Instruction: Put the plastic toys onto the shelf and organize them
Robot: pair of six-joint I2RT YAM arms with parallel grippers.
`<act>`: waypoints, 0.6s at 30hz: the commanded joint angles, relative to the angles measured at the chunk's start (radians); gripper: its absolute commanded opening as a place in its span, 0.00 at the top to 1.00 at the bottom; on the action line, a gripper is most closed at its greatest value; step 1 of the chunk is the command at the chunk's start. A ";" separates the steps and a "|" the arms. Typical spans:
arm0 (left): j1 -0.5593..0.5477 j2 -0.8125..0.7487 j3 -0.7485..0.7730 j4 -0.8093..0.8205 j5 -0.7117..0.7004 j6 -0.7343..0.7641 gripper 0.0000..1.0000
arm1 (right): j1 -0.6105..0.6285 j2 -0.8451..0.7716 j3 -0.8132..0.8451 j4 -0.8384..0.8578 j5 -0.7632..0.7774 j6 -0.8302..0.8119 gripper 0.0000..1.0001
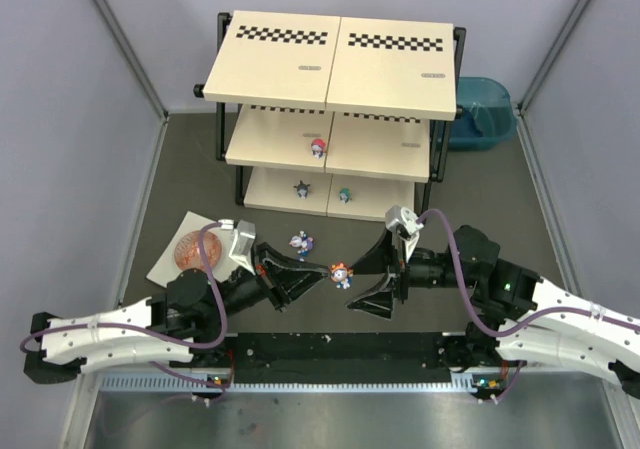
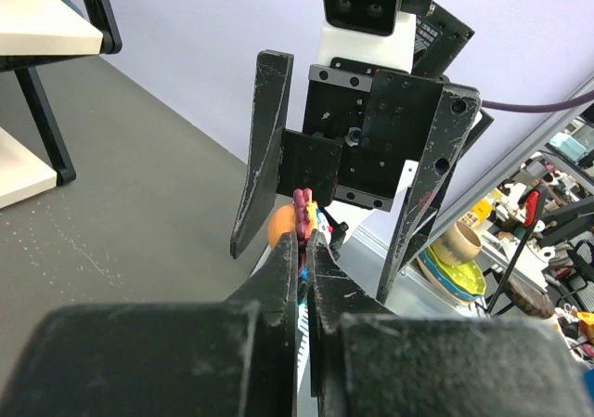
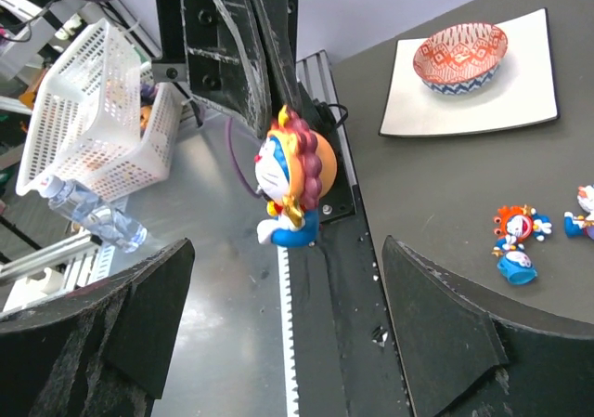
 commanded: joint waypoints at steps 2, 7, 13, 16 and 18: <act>0.000 0.025 0.009 0.090 0.056 0.022 1.00 | -0.004 0.003 0.042 0.072 -0.008 0.018 0.18; -0.002 0.051 0.003 0.122 0.084 0.013 1.00 | -0.005 0.017 0.022 0.138 -0.002 0.043 0.20; -0.002 0.068 0.001 0.156 0.096 0.013 1.00 | -0.005 0.037 0.017 0.167 -0.016 0.054 0.30; -0.002 0.068 -0.002 0.166 0.091 0.014 1.00 | -0.005 0.038 0.011 0.172 -0.019 0.057 0.34; -0.002 0.065 -0.003 0.171 0.090 0.016 1.00 | -0.004 0.038 0.009 0.172 -0.024 0.055 0.37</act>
